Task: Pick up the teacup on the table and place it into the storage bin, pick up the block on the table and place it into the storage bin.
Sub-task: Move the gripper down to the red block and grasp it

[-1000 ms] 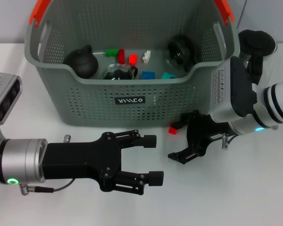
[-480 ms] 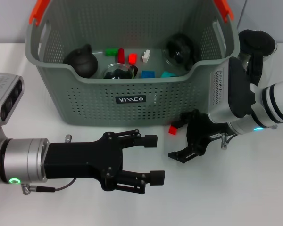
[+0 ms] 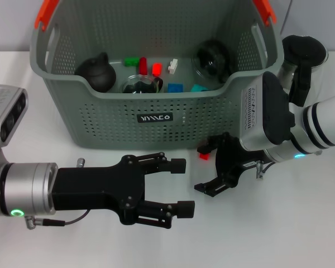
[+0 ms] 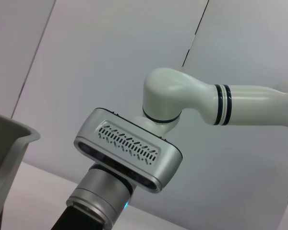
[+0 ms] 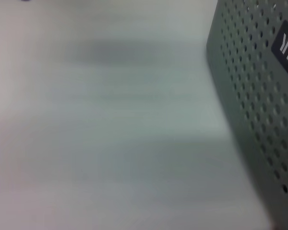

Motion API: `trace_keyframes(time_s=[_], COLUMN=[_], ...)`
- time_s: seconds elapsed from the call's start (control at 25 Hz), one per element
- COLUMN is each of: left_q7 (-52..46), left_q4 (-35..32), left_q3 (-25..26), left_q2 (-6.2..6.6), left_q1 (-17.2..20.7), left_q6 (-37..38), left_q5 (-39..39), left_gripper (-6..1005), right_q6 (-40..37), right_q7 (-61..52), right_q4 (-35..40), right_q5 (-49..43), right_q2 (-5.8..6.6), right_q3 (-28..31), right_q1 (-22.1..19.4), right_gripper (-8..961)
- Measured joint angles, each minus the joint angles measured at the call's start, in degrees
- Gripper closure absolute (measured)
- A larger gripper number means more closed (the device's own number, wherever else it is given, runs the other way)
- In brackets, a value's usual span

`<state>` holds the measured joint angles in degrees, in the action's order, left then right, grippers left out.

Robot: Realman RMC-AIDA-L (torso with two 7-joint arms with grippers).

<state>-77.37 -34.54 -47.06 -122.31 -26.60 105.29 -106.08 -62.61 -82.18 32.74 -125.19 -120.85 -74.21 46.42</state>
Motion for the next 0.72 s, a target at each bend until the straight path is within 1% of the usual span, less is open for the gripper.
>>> trace_keyframes(time_s=[0.32,0.72], left_q7=[-0.1,-0.3], left_q4=[0.0,0.0], left_q3=[-0.1,0.0], left_q2=[0.06,0.18], left_q1=[-0.2,-0.3], left_q6=[0.0,0.0], left_q5=[0.0,0.0], left_gripper=[65,65], right_q6=[-0.3,-3.9], right_q7=[-0.2,-0.3], right_q4=[0.2,0.6], right_q5=[0.0,1.2], right_q2=[0.14,0.49], right_q3=[-0.1,0.6], right_q1=[0.0,0.0], right_gripper=[11,12])
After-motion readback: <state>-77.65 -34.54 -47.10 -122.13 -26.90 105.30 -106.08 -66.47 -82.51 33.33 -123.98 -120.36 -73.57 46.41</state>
